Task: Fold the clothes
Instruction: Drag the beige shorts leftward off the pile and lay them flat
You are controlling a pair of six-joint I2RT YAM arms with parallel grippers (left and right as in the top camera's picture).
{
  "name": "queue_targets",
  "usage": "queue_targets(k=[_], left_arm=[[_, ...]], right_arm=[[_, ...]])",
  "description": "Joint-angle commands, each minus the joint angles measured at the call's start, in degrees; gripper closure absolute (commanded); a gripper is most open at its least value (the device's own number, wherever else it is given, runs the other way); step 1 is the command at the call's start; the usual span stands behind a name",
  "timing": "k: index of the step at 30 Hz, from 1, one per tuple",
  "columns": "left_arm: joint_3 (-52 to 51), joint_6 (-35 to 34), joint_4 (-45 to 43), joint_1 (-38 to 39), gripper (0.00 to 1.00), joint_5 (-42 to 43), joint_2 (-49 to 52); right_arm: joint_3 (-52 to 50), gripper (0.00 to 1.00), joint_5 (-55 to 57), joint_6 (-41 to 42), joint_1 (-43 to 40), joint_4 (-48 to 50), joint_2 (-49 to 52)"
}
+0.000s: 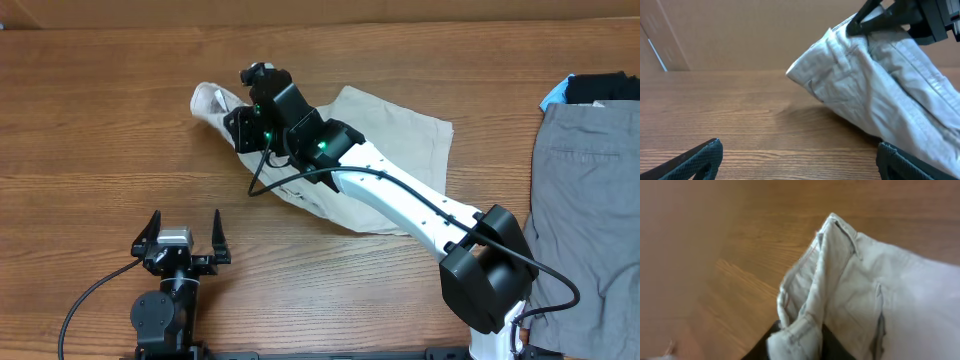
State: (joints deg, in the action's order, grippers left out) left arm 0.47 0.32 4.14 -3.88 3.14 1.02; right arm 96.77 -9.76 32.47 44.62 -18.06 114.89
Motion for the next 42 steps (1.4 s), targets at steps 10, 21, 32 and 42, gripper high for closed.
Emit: queue_targets(k=[10, 21, 32, 42], left_arm=[[-0.17, -0.52, 0.13, -0.5, 0.0, -0.39, -0.33], [-0.17, -0.5, 0.11, -0.5, 0.0, -0.39, -0.33], [-0.17, 0.37, -0.02, -0.5, 0.0, -3.34, -0.33], [4.87, 4.76, -12.22, -0.72, 0.0, 3.67, 2.05]], right_arm=[[5.44, 0.19, 5.7, -2.91, -14.8, -15.41, -7.87], [5.55, 0.0, 5.68, -2.86, -40.19, -39.56, -9.05], [5.55, 0.0, 8.57, -2.21, -50.36, -41.03, -9.03], [5.55, 0.0, 7.15, -2.23, -50.71, -39.93, -9.03]])
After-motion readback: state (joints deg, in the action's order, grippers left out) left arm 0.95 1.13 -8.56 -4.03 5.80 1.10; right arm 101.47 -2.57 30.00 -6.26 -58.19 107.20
